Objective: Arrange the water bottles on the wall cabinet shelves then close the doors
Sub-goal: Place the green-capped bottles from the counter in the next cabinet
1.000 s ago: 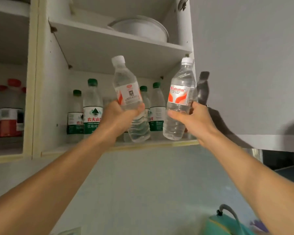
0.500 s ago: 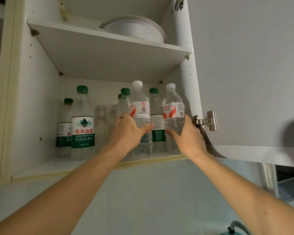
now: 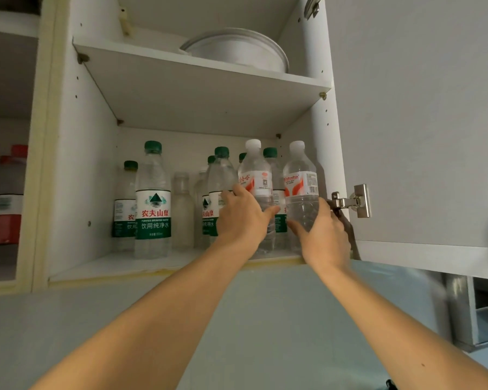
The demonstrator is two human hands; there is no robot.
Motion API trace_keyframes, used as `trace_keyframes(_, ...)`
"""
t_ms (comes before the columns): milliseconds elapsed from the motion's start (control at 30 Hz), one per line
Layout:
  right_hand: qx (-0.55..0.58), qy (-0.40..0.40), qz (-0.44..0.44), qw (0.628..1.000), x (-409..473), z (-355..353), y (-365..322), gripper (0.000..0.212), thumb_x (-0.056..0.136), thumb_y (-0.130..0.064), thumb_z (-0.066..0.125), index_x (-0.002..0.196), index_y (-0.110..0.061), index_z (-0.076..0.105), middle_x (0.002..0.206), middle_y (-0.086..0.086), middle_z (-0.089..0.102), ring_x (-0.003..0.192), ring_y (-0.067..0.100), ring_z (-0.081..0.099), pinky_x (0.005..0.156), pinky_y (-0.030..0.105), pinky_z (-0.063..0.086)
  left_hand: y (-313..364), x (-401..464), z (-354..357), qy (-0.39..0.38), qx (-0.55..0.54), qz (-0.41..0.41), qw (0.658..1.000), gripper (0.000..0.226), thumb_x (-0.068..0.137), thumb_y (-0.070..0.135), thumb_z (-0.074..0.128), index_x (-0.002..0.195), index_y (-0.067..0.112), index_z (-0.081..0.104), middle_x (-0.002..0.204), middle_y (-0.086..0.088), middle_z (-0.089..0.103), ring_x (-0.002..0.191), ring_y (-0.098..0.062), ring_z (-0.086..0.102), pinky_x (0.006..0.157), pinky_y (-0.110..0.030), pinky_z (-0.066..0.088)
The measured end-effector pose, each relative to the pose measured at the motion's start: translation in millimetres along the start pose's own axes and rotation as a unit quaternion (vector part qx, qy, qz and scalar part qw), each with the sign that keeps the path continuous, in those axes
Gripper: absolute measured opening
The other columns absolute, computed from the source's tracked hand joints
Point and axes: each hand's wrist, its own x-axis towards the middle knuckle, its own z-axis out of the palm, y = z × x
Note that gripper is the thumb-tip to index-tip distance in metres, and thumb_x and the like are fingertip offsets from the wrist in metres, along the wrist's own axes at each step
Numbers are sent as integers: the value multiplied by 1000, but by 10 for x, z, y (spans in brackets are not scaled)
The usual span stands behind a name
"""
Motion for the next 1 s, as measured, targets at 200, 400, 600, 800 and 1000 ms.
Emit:
trace_keyframes(200,26,-18,-11,999,-21,-86,15,66,90,-45,71,145,-20,44,132,9,63,121,34,59,86,46,54,-185,-91,-139,-32,47,76,995,78,86,64,65,138,11,43,129,-10,55,111,-26,60,83,-38,53)
trace_keyframes(400,43,-20,-31,998,-70,-74,48,62,96,-38,64,149,-13,42,144,12,53,131,35,48,96,48,49,-528,-25,-677,53,41,174,982,56,89,52,67,129,16,51,120,-1,58,95,-13,56,81,-28,50)
trace_keyframes(600,115,42,-216,969,-175,40,-348,56,91,-24,70,142,-12,49,148,7,38,140,30,34,107,45,43,-939,246,-1180,167,53,129,976,76,81,46,78,140,17,41,135,-10,44,121,-23,46,99,-36,45)
trace_keyframes(800,83,-65,-162,981,-220,298,-655,88,90,-23,71,158,-26,15,159,12,12,146,37,15,113,51,33,-1190,354,-1091,25,71,-8,997,133,68,43,90,156,48,-10,154,-11,19,139,-38,29,112,-55,34)
trace_keyframes(1000,105,-53,-154,981,-207,362,-573,88,90,-7,64,159,-31,13,157,10,16,143,37,23,103,51,43,-1361,449,-1122,-71,87,15,994,122,72,32,90,156,52,4,165,-7,-3,150,-38,19,119,-55,30)
